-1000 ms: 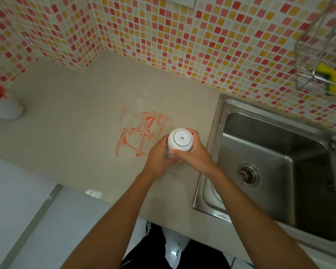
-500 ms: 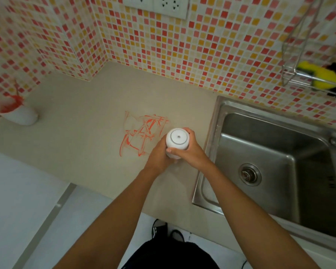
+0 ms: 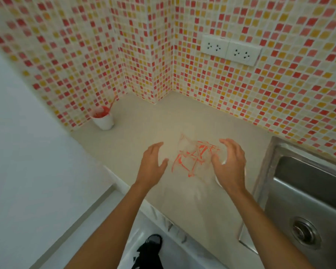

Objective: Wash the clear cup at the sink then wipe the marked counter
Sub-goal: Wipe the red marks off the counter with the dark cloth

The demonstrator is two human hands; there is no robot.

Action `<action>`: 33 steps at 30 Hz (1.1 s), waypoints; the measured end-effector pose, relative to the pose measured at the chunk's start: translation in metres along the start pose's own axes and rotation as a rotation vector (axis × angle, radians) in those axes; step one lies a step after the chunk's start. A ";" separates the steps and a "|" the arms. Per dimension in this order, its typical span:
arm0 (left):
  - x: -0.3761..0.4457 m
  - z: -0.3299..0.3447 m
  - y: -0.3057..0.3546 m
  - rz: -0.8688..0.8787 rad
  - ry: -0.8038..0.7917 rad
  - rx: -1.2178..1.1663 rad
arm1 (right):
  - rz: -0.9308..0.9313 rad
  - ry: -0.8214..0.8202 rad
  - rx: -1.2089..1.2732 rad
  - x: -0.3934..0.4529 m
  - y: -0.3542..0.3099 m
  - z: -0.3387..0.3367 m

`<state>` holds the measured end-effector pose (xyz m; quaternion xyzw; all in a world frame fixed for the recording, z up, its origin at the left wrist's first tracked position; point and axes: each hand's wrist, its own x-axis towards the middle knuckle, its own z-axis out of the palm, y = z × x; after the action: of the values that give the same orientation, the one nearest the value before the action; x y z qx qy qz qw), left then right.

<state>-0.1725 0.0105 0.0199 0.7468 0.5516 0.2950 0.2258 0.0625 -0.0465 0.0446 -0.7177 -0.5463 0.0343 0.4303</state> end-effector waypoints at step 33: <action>0.065 0.069 0.106 0.376 -0.220 0.222 | 0.255 -0.134 -0.468 -0.001 0.046 -0.039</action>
<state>-0.0381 0.0412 0.0526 0.8841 0.4041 0.1863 0.1425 0.1168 -0.0713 0.0387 -0.8567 -0.4719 0.0085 0.2081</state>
